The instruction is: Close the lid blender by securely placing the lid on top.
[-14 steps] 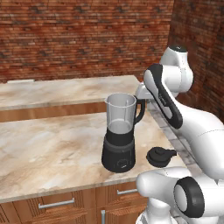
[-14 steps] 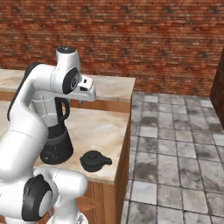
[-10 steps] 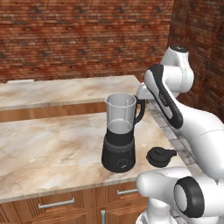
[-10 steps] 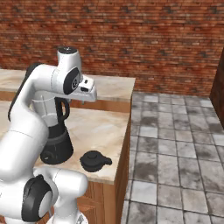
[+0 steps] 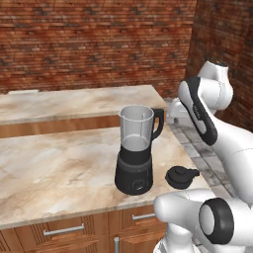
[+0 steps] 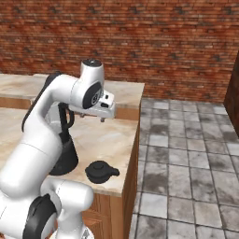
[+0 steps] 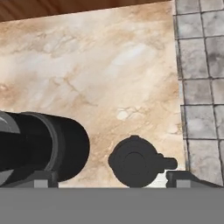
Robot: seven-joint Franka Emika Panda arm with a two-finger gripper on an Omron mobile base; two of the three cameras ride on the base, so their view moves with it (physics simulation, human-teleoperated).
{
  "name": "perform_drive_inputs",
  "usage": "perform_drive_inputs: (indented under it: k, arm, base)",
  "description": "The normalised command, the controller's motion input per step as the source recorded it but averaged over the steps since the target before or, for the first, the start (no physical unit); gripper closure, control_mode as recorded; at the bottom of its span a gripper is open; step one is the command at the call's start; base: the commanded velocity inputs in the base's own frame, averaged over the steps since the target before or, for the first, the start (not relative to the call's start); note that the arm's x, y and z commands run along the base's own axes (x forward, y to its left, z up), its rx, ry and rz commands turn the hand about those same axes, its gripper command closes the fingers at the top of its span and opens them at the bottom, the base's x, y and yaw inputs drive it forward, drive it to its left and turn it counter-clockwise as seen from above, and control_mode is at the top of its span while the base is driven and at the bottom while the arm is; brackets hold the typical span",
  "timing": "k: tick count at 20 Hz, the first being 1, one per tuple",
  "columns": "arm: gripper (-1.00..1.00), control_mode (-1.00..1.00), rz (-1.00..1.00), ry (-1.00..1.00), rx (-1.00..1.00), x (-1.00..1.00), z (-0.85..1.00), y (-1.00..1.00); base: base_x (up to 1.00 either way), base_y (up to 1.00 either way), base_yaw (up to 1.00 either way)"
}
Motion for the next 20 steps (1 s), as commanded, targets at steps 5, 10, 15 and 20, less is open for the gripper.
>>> perform_drive_inputs:
  k: [5, 10, 15, 20]
  arm:
    - [-1.00, -1.00, 0.00, 0.25, 0.01, -0.03, -0.91, -0.35]
    - [-1.00, -1.00, 0.00, 0.32, -0.03, 0.00, -1.00, -0.05]
    - [-1.00, -1.00, 0.00, 0.23, -0.03, 0.00, -0.98, 0.00]
    - [-1.00, -1.00, 0.00, 0.03, 0.00, 0.00, -0.77, 0.00]
  base:
    - [0.00, 0.00, 0.00]
    - [0.00, 0.00, 0.00]
    - [0.00, 0.00, 0.00]
    - [0.00, 0.00, 0.00]
